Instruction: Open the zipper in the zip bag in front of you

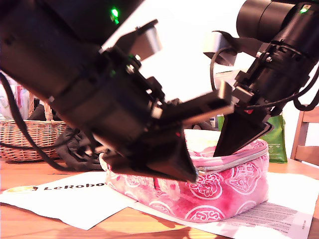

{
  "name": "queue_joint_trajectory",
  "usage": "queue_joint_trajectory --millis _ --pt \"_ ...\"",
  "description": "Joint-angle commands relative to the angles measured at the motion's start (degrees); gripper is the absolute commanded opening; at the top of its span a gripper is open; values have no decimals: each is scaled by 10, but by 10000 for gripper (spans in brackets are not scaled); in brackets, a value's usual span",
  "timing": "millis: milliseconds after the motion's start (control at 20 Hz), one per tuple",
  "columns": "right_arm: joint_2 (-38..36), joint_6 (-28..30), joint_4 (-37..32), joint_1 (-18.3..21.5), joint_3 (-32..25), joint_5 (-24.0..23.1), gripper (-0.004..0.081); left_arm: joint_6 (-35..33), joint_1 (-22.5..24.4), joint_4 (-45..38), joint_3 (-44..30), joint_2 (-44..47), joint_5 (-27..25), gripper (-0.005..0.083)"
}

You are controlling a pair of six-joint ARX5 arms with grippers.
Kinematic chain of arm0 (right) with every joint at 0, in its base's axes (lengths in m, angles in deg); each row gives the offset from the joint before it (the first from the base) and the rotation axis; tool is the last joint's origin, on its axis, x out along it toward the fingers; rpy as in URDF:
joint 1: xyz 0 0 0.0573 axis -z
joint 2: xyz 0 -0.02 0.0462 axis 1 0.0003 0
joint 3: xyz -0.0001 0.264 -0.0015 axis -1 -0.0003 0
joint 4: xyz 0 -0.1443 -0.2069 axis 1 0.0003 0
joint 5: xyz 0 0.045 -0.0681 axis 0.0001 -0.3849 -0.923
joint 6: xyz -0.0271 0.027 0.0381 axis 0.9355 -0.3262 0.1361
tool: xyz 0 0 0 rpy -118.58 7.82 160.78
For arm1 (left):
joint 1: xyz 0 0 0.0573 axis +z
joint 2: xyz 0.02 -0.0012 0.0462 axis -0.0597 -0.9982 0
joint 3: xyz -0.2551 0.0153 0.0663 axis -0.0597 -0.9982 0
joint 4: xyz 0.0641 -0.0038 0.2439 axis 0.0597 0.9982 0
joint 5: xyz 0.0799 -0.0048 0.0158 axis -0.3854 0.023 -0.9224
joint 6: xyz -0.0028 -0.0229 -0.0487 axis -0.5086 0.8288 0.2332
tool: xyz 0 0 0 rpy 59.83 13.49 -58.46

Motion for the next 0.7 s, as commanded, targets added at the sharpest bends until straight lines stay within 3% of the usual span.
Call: queue_joint_trajectory --millis 0,150,650 --pt "52 3 24 14 -35 -41 -11 9 9 20 -9 14 -9 -24" --pt "59 3 20 14 -35 -41 -11 77 8 23 -9 14 -9 -24" --pt "63 14 19 14 -35 -56 -11 120 0 81 -9 14 -15 -24"
